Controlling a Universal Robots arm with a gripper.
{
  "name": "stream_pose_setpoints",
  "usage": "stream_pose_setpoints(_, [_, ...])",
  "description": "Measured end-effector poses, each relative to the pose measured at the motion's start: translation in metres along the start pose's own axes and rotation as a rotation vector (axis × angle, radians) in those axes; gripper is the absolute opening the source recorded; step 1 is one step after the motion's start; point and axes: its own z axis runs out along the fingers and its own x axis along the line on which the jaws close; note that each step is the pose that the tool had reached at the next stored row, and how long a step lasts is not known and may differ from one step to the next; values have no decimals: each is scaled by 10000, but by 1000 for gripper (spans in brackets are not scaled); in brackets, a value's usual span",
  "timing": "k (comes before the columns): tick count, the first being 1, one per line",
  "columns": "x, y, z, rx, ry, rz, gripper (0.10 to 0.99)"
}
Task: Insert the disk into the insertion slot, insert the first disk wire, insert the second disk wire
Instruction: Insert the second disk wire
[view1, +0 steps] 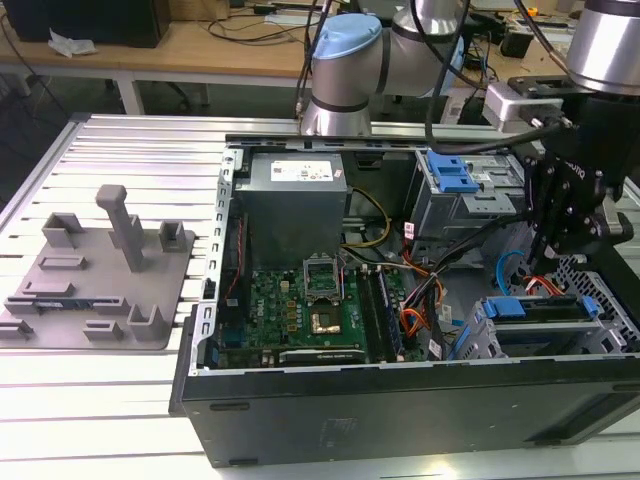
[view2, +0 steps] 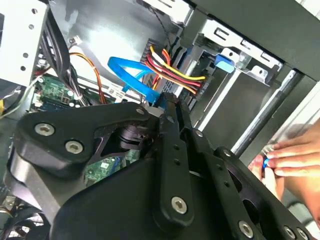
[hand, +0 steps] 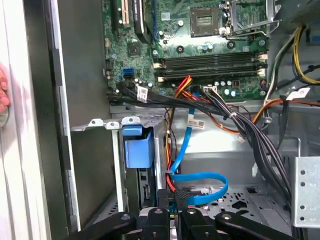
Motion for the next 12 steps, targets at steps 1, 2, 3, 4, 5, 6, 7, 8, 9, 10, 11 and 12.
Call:
stream_pose_setpoints(1, [18,0,3,14,-162,17,161])
stream_pose_setpoints(2, [32,0,5,22,-312,33,161])
stream_pose_setpoints(3, [50,-1,7,26,-479,49,161])
stream_pose_setpoints(4, [67,-1,9,25,-587,59,161])
stream_pose_setpoints(5, [145,-3,20,21,-719,72,161])
stream_pose_setpoints(6, [188,-4,26,18,-778,77,161])
stream_pose_setpoints(7, [224,-6,32,15,-849,82,161])
stream_pose_setpoints(8, [290,-7,43,9,-1007,97,161])
stream_pose_setpoints(9, [339,-9,51,2,-1151,109,161])
stream_pose_setpoints(10, [392,-10,62,-6,-1347,127,161])
stream_pose_setpoints(11, [420,-11,66,-10,-1440,135,161])
stream_pose_setpoints(12, [439,-12,71,-13,-1516,141,161])
